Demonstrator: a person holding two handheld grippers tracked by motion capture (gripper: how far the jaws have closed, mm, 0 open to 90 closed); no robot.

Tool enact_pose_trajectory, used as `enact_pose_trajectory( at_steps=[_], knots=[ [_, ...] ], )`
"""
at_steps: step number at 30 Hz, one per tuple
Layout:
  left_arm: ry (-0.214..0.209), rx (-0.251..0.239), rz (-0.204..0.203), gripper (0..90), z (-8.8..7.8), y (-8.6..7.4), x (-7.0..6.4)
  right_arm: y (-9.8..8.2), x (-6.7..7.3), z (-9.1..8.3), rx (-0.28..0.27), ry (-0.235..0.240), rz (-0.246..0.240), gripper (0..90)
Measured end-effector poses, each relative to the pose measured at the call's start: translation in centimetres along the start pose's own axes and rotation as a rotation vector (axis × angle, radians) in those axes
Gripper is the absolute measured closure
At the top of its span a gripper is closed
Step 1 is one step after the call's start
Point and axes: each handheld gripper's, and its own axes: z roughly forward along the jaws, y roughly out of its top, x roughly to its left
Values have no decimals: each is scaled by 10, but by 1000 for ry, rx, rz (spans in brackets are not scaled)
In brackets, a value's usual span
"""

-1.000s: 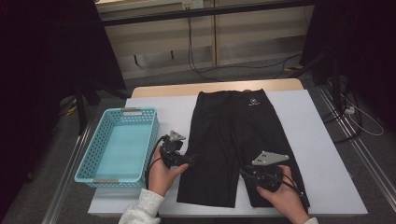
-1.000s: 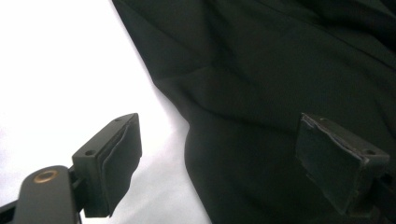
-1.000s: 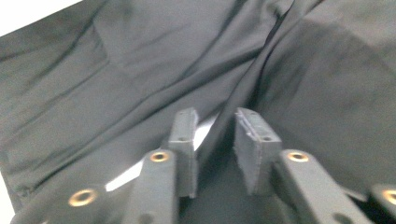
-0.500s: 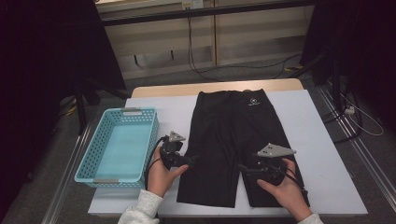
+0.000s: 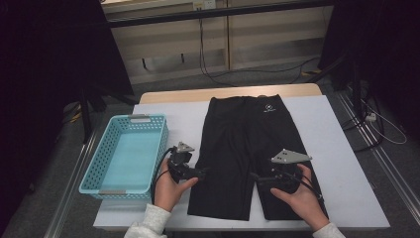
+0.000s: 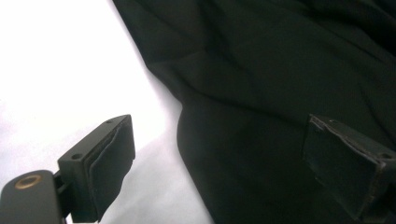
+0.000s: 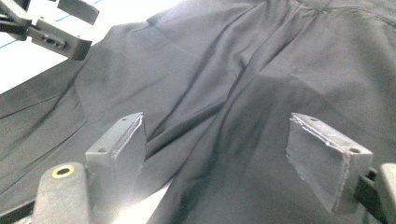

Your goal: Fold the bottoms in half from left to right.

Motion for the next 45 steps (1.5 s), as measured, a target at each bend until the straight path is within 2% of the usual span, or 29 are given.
enact_pose_trajectory(
  at_steps=[7,9,17,25,28,30,32,36,39,43,45],
  knots=[
    [-8,1,-11,72,0,-2,0,1,-2,-1,-4,0,2,193],
    [-24,15,-9,61,0,-3,0,1,-3,-1,-6,-3,2,192],
    [-4,36,-46,76,5,-7,1,0,-2,-2,-9,4,-10,190],
    [35,47,-33,170,5,-10,0,0,-3,-4,-13,4,-8,189],
    [13,52,-52,239,3,-10,-3,0,-3,-4,-13,6,-11,190],
    [4,61,-59,343,1,-9,-3,0,-3,-4,-14,5,-11,189],
    [-2,64,-63,356,1,-9,-4,-1,-3,-4,-13,4,-9,188],
    [-20,83,-84,460,-1,-8,-7,-1,-3,-5,-15,4,-9,187],
    [-10,83,-93,506,-1,-8,-9,-1,-4,-6,-18,1,-8,187],
    [-24,92,-113,602,-1,-8,-10,-1,-3,-6,-20,2,-11,187],
    [-19,95,-104,619,-1,-8,-11,-1,-2,-5,-19,3,-14,186]
  ],
)
